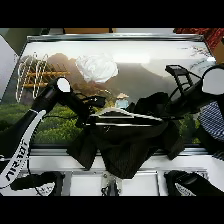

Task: Fold the clothes and pants, and hang the long-sleeved shirts on hangers.

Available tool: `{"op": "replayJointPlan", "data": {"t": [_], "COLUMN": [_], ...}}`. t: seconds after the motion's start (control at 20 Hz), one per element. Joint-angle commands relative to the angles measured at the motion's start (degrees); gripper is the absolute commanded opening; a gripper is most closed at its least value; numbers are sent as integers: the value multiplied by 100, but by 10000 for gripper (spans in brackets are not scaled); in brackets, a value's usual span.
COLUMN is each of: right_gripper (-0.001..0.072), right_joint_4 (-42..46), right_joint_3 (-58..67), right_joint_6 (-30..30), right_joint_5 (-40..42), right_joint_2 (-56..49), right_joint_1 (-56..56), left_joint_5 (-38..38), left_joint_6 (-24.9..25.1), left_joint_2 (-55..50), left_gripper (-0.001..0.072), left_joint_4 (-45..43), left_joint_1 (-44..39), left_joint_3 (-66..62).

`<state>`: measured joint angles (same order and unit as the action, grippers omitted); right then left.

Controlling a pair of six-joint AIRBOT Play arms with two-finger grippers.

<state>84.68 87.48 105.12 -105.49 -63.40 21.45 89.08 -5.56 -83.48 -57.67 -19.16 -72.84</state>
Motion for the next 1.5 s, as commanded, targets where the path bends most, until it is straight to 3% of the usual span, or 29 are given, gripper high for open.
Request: {"op": "replayJointPlan", "data": {"t": [0.0, 0.25, 0.5, 1.0, 1.15, 1.45], "right_gripper": [10, 10, 10, 10, 10, 10], "right_joint_4": [-114, -435, -267, -68, 299, 315], "right_joint_3": [586, 634, 632, 627, 629, 627], "right_joint_6": [-63, -59, 195, 203, 210, 227], "right_joint_5": [-9, -4, -4, 0, 0, 4], "right_joint_2": [-271, -264, -129, -131, -15, 22], "right_joint_1": [9, 50, 92, 92, 90, 90], "left_joint_5": [153, 55, 96, 98, 487, 345], "left_joint_6": [-175, -444, -1043, -1054, -1145, -1182], "left_joint_2": [-278, -275, -275, -275, -251, -28], "left_gripper": [12, 12, 11, 12, 11, 11], "left_joint_4": [232, 221, 225, 214, 118, 50], "left_joint_1": [-26, -2, 374, 229, 428, 761], "left_joint_3": [-212, -144, -144, -144, -142, -140]}}
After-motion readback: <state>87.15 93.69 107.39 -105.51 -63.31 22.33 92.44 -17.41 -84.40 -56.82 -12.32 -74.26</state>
